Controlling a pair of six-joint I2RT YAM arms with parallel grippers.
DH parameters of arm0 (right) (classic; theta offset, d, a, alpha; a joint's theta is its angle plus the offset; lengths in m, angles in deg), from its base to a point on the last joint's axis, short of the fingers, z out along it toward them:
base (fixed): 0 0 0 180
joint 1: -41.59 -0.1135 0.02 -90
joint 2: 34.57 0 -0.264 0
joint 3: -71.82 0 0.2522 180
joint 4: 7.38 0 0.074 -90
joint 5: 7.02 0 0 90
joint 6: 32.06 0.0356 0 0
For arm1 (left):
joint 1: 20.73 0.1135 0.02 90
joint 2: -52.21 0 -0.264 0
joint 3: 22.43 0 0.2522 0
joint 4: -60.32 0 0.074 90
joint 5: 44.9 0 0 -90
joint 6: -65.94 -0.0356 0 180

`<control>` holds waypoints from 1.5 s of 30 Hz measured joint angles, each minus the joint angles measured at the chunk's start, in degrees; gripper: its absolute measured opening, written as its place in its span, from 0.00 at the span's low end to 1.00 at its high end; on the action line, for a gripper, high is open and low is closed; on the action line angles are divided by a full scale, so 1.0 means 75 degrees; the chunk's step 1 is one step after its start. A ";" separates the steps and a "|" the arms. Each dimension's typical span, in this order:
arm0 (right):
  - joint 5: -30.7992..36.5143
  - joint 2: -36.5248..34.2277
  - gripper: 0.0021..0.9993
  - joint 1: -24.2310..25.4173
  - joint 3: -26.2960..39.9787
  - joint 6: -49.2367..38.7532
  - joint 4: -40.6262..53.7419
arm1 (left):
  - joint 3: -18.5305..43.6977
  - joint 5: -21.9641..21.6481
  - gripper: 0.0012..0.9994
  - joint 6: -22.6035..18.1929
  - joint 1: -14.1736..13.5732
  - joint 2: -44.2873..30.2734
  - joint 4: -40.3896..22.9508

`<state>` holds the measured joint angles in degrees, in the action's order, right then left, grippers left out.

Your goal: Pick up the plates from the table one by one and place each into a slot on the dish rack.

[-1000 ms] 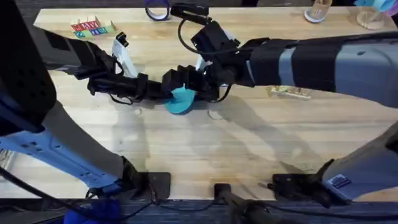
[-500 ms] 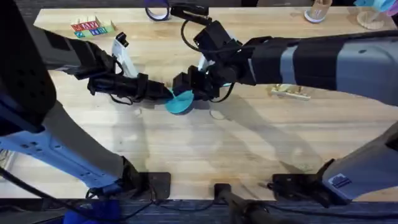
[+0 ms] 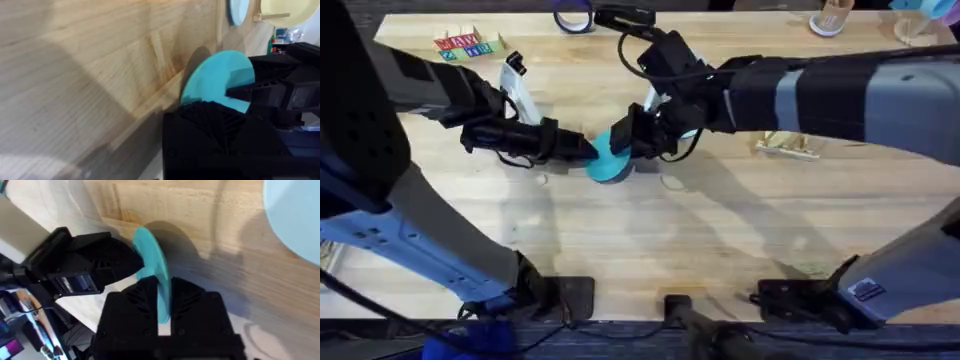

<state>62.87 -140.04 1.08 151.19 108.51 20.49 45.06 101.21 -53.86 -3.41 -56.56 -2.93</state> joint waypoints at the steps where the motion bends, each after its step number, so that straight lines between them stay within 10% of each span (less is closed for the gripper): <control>1: -0.0037 0.0000 0.09 0.0016 0.0000 0.0000 -0.0016 | 0.0000 0.0001 0.04 0.0000 0.0008 0.0002 0.0000; 27: -0.0243 0.0087 0.03 0.0041 0.0000 -0.1550 -0.0222 | 0.2215 -0.1208 0.04 -0.0005 0.0024 0.0068 -0.2745; 45: 0.1727 0.3220 0.03 0.1335 -0.0044 -0.3902 0.1865 | 0.2658 -0.3541 0.04 0.1402 0.0024 0.3794 -0.3346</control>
<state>75.83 -115.89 11.09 150.86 79.24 34.48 65.00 74.66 -43.35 -3.23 -28.10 -28.02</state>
